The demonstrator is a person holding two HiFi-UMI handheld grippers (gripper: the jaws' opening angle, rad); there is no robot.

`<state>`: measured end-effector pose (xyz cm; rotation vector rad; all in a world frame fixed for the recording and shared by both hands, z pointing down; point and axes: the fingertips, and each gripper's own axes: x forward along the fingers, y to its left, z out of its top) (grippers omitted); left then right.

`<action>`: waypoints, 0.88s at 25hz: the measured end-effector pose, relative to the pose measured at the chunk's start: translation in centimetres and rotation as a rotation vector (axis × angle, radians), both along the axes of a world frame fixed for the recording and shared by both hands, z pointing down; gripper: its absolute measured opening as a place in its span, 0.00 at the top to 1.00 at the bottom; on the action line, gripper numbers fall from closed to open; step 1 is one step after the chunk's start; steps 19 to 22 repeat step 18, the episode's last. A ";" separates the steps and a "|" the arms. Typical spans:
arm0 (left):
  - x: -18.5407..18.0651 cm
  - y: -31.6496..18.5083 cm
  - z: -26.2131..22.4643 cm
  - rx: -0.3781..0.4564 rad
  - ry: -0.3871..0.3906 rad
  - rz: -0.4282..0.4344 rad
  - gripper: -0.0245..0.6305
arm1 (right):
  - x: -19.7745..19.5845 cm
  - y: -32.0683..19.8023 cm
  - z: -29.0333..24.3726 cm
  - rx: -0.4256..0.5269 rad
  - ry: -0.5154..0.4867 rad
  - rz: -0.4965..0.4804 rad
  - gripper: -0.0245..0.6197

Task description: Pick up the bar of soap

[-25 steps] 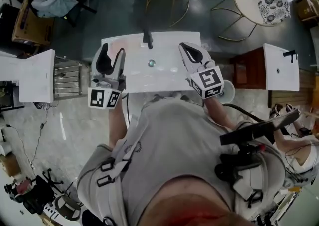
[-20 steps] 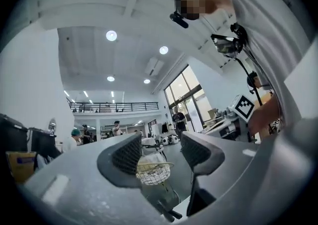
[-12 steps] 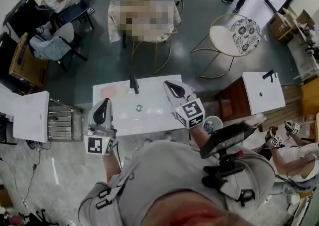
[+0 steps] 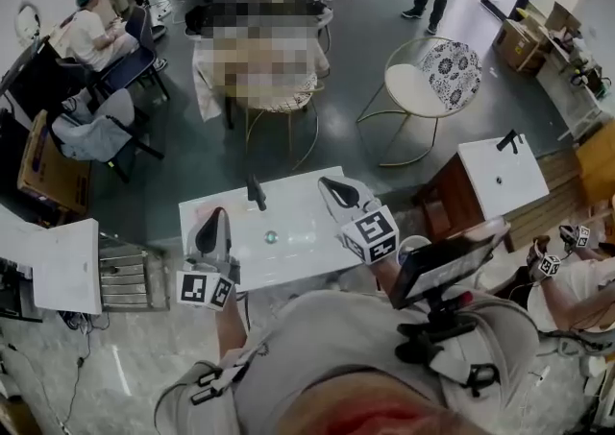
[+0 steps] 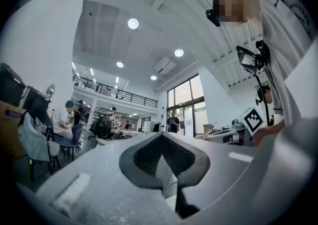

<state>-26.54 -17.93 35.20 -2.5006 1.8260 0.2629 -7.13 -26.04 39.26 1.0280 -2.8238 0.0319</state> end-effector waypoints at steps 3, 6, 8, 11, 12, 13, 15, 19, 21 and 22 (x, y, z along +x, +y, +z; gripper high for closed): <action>0.6 -0.5 0.8 -0.011 0.023 0.027 0.96 | 0.7 0.0 -0.4 0.011 0.002 0.025 0.96; 0.5 -0.4 1.2 0.010 0.002 0.046 0.96 | 0.4 0.1 -0.3 0.013 0.000 0.025 0.96; 0.5 -0.4 1.0 0.019 -0.005 0.050 0.96 | 0.2 0.1 -0.2 0.011 0.000 0.021 0.96; 0.2 -0.4 0.9 0.016 0.012 0.044 0.96 | 0.1 0.1 -0.3 0.009 -0.002 0.019 0.96; 0.0 -0.4 1.1 0.014 0.016 0.040 0.96 | 0.0 0.2 -0.2 0.008 -0.002 0.019 0.96; -0.2 -0.3 1.2 0.005 0.020 0.031 0.96 | 0.0 0.2 -0.2 0.006 -0.002 0.019 0.96; -0.4 -0.2 1.2 -0.017 0.030 0.015 0.96 | 0.1 0.2 -0.1 0.002 0.002 0.017 0.96; -0.9 -0.2 2.1 -0.034 0.041 0.005 0.96 | 0.2 0.2 0.2 -0.006 0.010 0.013 0.96; -0.9 -0.2 2.1 -0.034 0.041 0.005 0.96 | 0.2 0.2 0.2 -0.006 0.010 0.013 0.96; -0.9 -0.2 2.1 -0.034 0.041 0.005 0.96 | 0.2 0.2 0.2 -0.006 0.010 0.013 0.96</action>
